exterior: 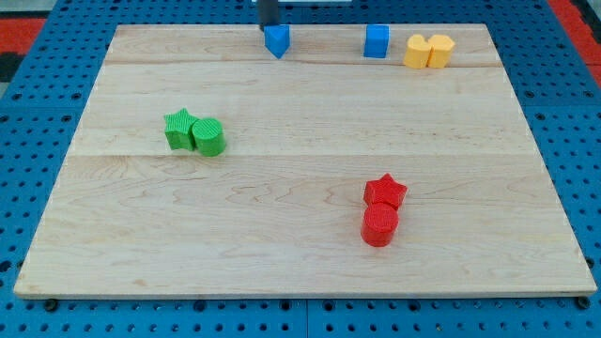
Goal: Nudge the blue triangle a bit down
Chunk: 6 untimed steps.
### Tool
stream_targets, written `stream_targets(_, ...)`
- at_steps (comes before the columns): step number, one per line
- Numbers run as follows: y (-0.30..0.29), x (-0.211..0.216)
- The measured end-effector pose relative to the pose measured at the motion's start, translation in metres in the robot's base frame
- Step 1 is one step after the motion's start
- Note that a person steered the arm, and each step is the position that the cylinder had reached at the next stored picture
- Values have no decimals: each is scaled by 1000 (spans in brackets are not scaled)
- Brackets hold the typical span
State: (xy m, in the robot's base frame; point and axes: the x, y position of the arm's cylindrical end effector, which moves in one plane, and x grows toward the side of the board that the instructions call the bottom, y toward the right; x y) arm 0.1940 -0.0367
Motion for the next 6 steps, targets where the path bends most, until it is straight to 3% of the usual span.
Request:
stream_targets(1,37,0)
stream_targets(4,-29,11)
stream_targets(6,54,-1)
